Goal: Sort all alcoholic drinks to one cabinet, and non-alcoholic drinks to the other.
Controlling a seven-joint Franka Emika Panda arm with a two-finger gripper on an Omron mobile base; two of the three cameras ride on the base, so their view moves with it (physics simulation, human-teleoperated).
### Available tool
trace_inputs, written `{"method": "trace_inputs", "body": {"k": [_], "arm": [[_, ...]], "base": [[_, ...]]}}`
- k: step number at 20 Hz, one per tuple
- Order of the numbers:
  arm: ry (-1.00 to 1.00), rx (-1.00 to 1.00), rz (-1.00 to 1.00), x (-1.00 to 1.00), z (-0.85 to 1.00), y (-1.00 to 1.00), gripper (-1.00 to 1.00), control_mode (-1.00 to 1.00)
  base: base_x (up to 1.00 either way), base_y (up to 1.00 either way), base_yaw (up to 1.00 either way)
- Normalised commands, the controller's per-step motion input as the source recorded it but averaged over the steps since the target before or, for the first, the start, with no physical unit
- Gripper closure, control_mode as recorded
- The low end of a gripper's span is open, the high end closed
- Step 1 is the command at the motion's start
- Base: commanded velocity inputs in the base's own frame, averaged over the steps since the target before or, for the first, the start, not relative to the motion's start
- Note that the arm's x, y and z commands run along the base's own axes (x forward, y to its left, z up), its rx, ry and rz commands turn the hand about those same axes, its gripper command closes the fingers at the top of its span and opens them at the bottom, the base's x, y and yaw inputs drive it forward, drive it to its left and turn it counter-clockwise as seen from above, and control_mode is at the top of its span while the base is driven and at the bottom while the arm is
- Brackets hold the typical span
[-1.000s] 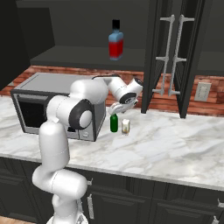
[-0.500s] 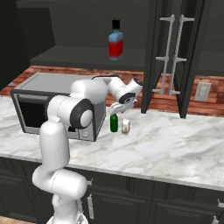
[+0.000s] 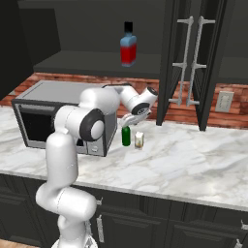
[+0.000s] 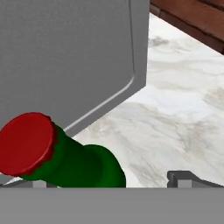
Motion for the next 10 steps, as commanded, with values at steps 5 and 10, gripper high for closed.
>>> {"method": "trace_inputs", "body": {"k": [5,10], "arm": [[0.00,0.00,0.02,0.11,-0.08,0.01,-1.00,-1.00],[-0.02,0.00,0.04,0.13,-0.07,0.07,-1.00,-1.00]], "base": [[0.00,0.00,0.00],[0.00,0.00,0.00]]}}
